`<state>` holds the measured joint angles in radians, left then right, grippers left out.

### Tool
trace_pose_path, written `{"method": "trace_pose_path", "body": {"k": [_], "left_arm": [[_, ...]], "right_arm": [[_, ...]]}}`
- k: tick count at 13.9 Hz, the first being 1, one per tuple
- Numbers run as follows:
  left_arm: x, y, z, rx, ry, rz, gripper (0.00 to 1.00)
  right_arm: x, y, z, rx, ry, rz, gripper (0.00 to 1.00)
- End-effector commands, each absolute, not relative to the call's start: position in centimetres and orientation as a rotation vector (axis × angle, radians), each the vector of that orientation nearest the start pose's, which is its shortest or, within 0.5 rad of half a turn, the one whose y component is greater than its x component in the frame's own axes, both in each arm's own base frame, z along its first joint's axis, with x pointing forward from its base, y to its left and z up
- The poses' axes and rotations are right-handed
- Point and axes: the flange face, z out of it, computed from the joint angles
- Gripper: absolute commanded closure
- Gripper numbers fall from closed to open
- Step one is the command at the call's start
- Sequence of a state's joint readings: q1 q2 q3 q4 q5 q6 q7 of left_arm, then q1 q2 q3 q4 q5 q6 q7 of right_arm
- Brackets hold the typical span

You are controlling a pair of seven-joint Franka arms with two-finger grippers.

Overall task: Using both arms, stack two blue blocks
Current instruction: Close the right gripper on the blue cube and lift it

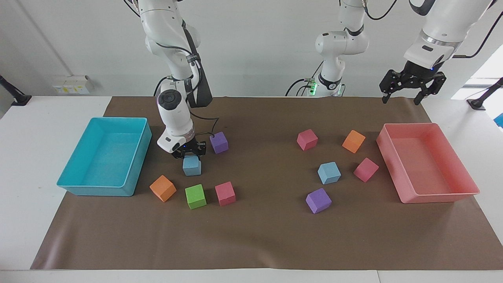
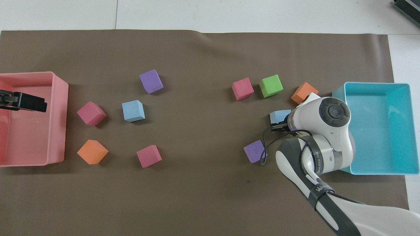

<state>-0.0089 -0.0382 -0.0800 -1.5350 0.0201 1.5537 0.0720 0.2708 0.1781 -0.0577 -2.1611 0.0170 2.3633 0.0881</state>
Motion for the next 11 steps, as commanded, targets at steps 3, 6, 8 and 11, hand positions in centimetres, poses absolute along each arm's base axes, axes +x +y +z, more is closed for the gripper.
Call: {"method": "trace_pose_path", "body": {"k": [3, 6, 8, 11], "left_arm": [[53.4, -4.5, 66.3, -3.114, 0.25, -0.076, 0.0], [53.4, -4.4, 66.3, -3.114, 0.248, -0.076, 0.0], [53.4, -4.4, 66.3, -3.114, 0.248, -0.076, 0.0], [53.4, -4.4, 66.3, -3.114, 0.248, -0.074, 0.0]], "right_arm": [[56.0, 12.6, 36.5, -3.121, -0.064, -0.06, 1.0], [56.7, 12.8, 39.9, -3.12, -0.049, -0.053, 1.0], [57.1, 12.9, 42.2, -3.121, -0.051, -0.033, 1.0], [57.9, 13.2, 46.2, -3.123, -0.055, -0.002, 1.0]]}}
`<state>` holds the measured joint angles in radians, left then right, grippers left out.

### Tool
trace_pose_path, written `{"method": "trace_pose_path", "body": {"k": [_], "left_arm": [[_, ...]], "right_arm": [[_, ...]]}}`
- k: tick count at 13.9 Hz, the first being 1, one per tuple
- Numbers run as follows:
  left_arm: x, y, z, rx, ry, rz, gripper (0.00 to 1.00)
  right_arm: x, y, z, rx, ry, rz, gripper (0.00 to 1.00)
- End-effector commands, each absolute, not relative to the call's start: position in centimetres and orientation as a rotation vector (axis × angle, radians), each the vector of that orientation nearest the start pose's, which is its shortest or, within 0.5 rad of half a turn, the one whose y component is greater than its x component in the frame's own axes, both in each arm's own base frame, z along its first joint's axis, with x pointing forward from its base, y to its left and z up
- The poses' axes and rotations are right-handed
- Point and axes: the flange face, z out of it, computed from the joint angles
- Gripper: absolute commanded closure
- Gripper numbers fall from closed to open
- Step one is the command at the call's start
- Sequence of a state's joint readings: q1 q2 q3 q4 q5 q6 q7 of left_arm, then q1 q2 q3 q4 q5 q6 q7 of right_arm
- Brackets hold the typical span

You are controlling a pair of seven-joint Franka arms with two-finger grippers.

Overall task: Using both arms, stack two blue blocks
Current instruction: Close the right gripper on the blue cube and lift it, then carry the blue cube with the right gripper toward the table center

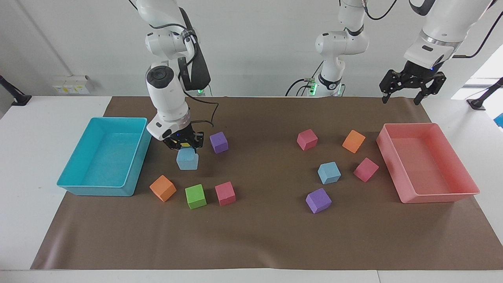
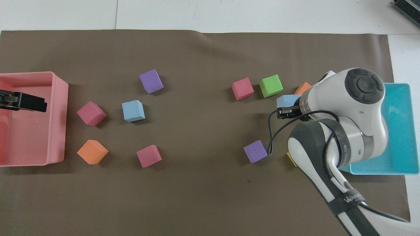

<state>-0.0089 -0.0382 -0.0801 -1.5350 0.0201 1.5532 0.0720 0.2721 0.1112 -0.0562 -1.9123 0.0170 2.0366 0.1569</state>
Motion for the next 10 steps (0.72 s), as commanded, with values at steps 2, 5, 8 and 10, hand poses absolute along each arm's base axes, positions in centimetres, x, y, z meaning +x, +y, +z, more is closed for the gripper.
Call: {"method": "trace_pose_path", "body": {"k": [2, 5, 8, 10], "left_arm": [[53.4, -4.5, 66.3, -3.114, 0.25, -0.074, 0.0], [53.4, -4.4, 66.3, -3.114, 0.248, -0.074, 0.0], [53.4, -4.5, 66.3, -3.114, 0.25, -0.076, 0.0], [53.4, -4.5, 66.2, -3.114, 0.248, -0.074, 0.0]], "right_arm": [[58.0, 14.1, 47.7, -3.12, -0.07, -0.003, 1.0], [57.9, 17.5, 49.0, -3.108, -0.016, -0.042, 1.0], [57.6, 20.3, 50.4, -3.092, -0.004, -0.075, 1.0], [56.9, 23.1, 50.5, -3.087, -0.001, -0.069, 1.0]]}}
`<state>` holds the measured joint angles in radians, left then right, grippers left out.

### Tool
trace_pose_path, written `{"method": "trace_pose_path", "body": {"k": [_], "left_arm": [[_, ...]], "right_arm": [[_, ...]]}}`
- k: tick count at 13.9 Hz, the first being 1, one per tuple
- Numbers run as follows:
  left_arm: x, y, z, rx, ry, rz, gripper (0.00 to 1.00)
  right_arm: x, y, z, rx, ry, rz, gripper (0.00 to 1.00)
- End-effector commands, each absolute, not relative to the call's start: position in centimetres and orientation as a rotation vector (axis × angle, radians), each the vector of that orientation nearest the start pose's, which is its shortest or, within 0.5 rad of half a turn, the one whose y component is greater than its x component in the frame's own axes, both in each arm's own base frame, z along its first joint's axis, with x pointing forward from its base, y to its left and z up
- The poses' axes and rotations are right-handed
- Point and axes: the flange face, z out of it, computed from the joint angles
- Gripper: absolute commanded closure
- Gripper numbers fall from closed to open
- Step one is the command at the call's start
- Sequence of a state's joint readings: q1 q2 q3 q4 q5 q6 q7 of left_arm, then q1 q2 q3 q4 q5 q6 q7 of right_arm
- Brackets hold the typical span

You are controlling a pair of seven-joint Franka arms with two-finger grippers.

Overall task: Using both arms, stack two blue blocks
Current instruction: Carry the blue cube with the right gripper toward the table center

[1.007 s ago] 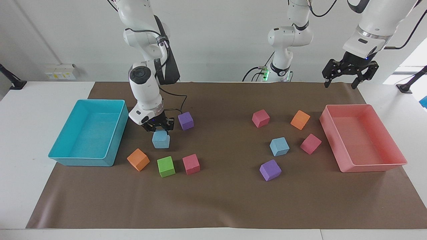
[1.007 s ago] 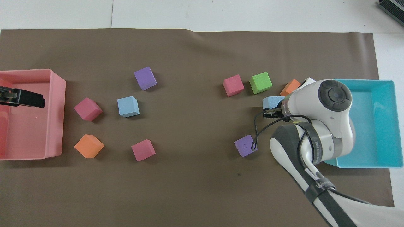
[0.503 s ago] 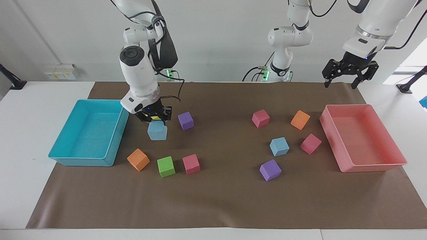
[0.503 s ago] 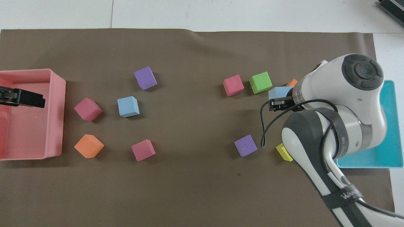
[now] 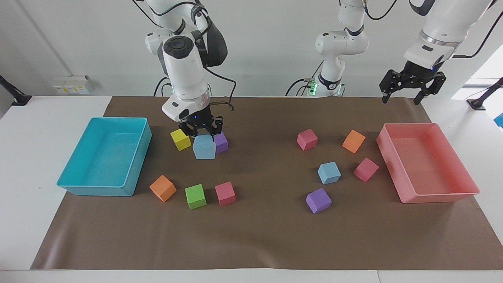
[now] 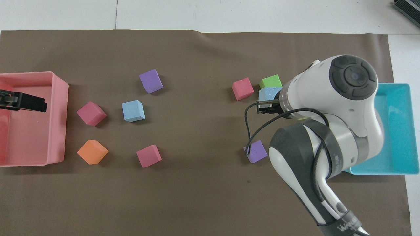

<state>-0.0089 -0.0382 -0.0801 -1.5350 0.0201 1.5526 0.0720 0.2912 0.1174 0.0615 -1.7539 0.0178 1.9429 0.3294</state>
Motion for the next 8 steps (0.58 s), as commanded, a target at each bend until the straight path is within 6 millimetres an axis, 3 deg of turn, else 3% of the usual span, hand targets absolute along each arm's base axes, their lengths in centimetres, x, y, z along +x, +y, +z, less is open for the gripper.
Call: {"method": "trace_pose_path", "body": {"k": [1, 4, 6, 8], "left_arm": [[53.4, -4.5, 66.2, -3.114, 0.248, -0.072, 0.0], [53.4, -4.4, 66.3, -3.114, 0.248, -0.079, 0.0], [53.4, -4.4, 66.3, -3.114, 0.248, -0.076, 0.0], [53.4, -4.4, 66.3, -3.114, 0.248, -0.076, 0.0]], "right_arm": [[56.6, 25.2, 50.5, -3.085, -0.015, -0.066, 1.0], [56.2, 27.3, 50.1, -3.091, 0.037, -0.063, 1.0], [55.5, 32.4, 48.8, -3.093, 0.042, -0.054, 1.0], [55.3, 34.5, 48.0, -3.089, 0.064, -0.056, 1.0]]}}
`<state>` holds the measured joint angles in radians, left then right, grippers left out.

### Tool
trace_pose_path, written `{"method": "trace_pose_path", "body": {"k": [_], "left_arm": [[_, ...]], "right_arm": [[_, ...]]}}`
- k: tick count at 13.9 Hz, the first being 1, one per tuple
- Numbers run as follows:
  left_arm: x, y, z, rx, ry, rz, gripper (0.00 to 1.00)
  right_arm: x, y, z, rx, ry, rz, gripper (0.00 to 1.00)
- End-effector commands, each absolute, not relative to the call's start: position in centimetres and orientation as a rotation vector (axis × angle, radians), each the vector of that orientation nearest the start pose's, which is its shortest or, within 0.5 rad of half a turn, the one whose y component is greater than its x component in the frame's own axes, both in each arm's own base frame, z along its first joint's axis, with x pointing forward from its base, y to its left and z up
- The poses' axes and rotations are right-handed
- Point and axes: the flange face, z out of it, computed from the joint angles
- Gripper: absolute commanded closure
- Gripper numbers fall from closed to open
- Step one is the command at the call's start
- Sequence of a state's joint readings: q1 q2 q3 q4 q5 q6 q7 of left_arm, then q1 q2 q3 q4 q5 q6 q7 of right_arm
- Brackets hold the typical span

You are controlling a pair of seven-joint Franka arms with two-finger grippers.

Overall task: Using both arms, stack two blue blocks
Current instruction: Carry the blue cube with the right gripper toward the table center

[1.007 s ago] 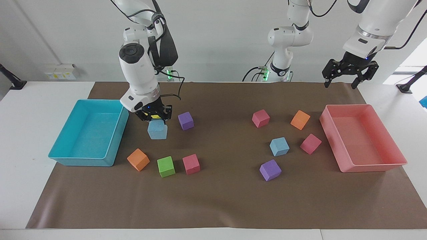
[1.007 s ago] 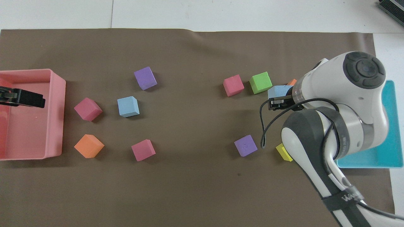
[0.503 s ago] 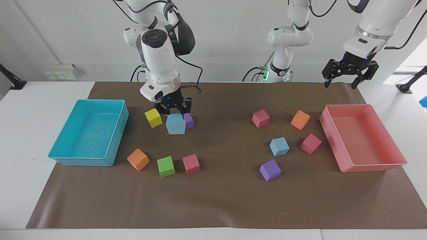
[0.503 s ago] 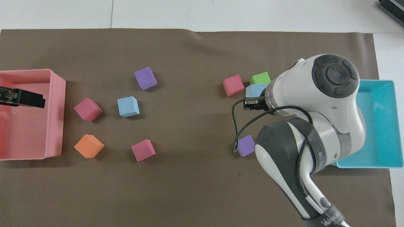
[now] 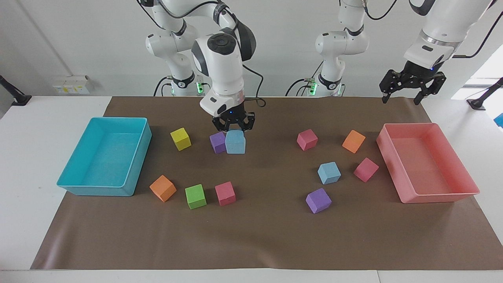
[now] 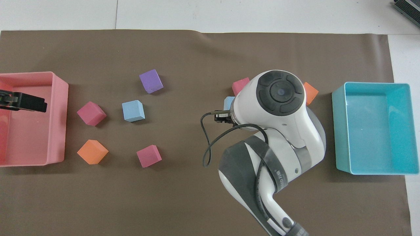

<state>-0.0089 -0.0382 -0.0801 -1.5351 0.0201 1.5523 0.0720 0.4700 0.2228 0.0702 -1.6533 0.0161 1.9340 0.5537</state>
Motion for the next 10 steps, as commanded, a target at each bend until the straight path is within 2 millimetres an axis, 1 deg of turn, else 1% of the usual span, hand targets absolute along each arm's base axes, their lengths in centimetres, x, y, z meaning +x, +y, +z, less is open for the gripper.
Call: {"method": "trace_pose_path", "body": {"k": [1, 2, 3, 4, 5, 7, 8, 10], "left_arm": [[53.4, -4.4, 66.3, -3.114, 0.248, -0.076, 0.0], [53.4, -4.4, 66.3, -3.114, 0.248, -0.076, 0.0], [53.4, -4.4, 66.3, -3.115, 0.246, -0.076, 0.0], [53.4, -4.4, 66.3, -3.114, 0.248, -0.076, 0.0], [53.4, -4.4, 66.3, -3.114, 0.248, -0.074, 0.0], [53.4, -4.4, 66.3, -3.114, 0.248, -0.076, 0.0], [53.4, -4.4, 66.3, -3.114, 0.248, -0.076, 0.0], [53.4, -4.4, 66.3, -3.114, 0.248, -0.076, 0.0]], "right_arm": [[55.4, 34.6, 47.2, -3.096, 0.063, -0.045, 1.0], [55.5, 35.1, 46.1, -3.111, 0.051, -0.031, 1.0], [55.4, 36.0, 44.8, -3.11, 0.039, -0.013, 1.0], [55.1, 37.3, 43.3, -3.11, 0.027, -0.011, 1.0], [54.4, 39.4, 41.2, -3.115, 0.037, 0.008, 1.0], [53.8, 41.8, 37.9, -3.112, 0.063, 0.004, 1.0], [53.4, 42.7, 37.2, -3.102, 0.053, -0.001, 1.0], [53.2, 42.8, 36.3, -3.111, 0.051, 0.005, 1.0]]}}
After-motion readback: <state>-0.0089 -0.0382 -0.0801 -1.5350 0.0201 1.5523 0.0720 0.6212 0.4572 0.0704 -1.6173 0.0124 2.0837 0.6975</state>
